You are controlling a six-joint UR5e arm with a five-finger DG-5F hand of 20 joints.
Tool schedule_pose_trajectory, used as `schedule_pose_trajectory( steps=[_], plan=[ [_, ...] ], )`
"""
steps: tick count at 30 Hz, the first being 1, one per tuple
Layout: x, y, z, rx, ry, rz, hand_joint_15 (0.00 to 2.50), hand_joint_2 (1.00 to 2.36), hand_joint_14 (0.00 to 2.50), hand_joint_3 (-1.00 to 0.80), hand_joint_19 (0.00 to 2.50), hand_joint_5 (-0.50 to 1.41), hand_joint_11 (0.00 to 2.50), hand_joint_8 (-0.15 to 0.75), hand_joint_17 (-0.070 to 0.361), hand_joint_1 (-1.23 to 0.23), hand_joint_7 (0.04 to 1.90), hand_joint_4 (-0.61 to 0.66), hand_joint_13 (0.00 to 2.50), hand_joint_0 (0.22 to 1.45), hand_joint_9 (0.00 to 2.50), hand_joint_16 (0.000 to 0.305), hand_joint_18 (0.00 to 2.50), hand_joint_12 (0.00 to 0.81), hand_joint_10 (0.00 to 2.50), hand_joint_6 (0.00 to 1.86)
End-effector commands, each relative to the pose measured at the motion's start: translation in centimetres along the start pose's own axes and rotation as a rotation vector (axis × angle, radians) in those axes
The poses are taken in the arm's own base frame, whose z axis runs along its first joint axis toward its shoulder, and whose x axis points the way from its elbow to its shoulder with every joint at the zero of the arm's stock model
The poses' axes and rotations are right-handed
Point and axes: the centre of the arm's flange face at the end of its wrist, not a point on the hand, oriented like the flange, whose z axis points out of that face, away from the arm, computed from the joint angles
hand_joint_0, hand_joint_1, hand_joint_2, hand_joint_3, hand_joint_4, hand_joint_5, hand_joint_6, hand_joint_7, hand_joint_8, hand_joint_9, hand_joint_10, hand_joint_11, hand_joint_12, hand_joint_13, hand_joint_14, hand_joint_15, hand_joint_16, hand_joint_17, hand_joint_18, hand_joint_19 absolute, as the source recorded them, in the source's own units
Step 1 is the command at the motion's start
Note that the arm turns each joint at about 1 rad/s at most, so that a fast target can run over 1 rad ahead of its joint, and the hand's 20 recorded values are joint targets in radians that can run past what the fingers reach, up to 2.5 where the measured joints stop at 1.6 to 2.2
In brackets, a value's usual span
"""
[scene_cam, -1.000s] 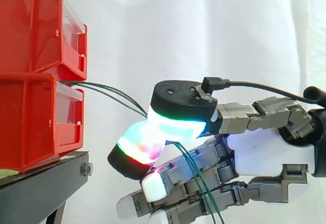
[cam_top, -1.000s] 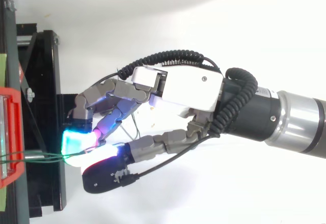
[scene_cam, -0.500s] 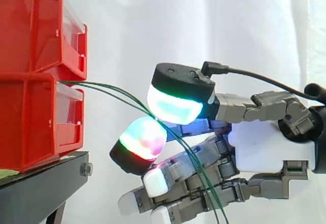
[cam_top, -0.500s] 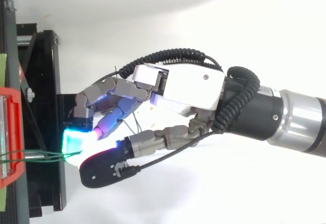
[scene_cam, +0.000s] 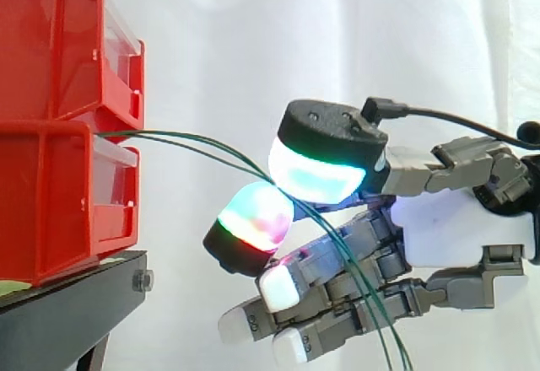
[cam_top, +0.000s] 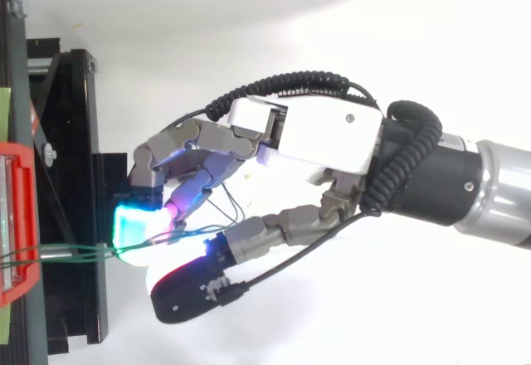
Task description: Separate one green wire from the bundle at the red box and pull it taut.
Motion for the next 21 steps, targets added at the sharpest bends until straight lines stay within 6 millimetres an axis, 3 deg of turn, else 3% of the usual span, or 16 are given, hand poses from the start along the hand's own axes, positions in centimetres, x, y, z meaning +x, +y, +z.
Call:
schedule_pose_trajectory(
  steps=[1, 4, 6, 13, 21],
  plan=[
    [-0.26, 0.56, -0.34, 0.014, 0.001, -0.007, 0.2, 1.0, 0.01, -0.46, 0.41, -0.13, 0.43, 0.28, 0.109, -0.63, 1.06, 0.17, 0.51, 0.53, 0.94, 0.048, 0.47, 0.356, 0.01, 0.9],
    [-0.36, 0.78, -0.5, 0.02, 0.001, -0.01, 0.21, 1.01, 0.01, -0.41, 0.42, -0.13, 0.43, 0.275, 0.105, -0.52, 1.08, 0.16, 0.5, 0.57, 0.95, 0.047, 0.46, 0.348, 0.02, 0.9],
    [-0.38, 0.88, -0.53, 0.02, 0.001, -0.01, 0.21, 1.01, 0.01, -0.32, 0.42, -0.13, 0.44, 0.281, 0.106, -0.52, 1.12, 0.15, 0.5, 0.57, 0.95, 0.047, 0.46, 0.349, 0.02, 0.89],
    [-0.51, 0.99, -0.5, 0.018, 0.0, -0.007, 0.2, 1.01, 0.01, -0.12, 0.37, -0.12, 0.42, 0.327, 0.133, -0.74, 1.09, 0.14, 0.55, 0.58, 0.97, 0.059, 0.55, 0.406, 0.01, 0.9],
    [-0.58, 1.28, -0.59, 0.018, 0.0, -0.007, 0.21, 1.01, 0.01, -0.19, 0.4, -0.13, 0.44, 0.294, 0.116, -0.8, 1.04, 0.12, 0.53, 0.6, 0.94, 0.052, 0.5, 0.369, 0.01, 0.92]
  ],
)
